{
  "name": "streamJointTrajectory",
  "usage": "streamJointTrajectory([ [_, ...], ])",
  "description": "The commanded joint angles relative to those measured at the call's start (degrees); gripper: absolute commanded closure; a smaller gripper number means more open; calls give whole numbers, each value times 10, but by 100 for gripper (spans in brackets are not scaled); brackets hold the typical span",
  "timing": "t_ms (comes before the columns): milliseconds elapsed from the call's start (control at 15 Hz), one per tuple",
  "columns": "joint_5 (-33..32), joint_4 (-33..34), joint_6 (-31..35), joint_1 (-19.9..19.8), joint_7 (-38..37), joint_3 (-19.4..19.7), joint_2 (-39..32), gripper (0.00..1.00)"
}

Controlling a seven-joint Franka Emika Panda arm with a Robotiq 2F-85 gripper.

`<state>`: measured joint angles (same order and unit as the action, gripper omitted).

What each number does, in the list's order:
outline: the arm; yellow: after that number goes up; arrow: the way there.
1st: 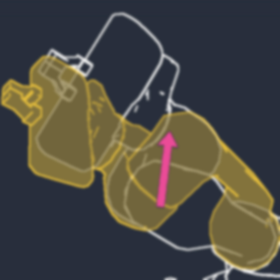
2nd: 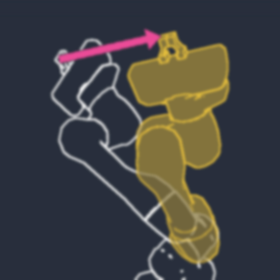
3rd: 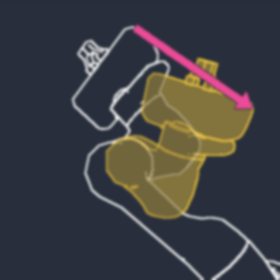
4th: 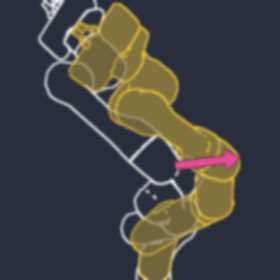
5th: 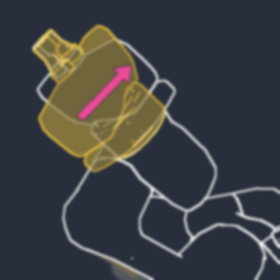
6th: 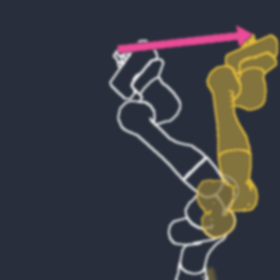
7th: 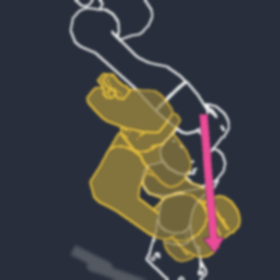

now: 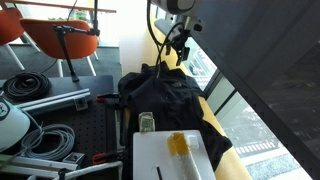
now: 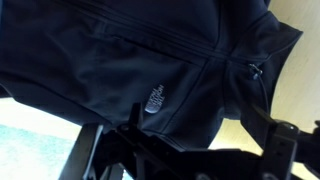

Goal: Pull the zipper of the black vest up

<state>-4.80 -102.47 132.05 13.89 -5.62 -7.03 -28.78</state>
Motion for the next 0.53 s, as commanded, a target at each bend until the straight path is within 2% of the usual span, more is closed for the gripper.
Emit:
streamJointTrajectory([
  [0, 15, -142, 42, -37, 11, 8, 104, 0],
  [267, 27, -271, 68, -86, 43, 21, 200, 0],
  [467, 45, -339, 82, -114, 86, 31, 258, 0],
])
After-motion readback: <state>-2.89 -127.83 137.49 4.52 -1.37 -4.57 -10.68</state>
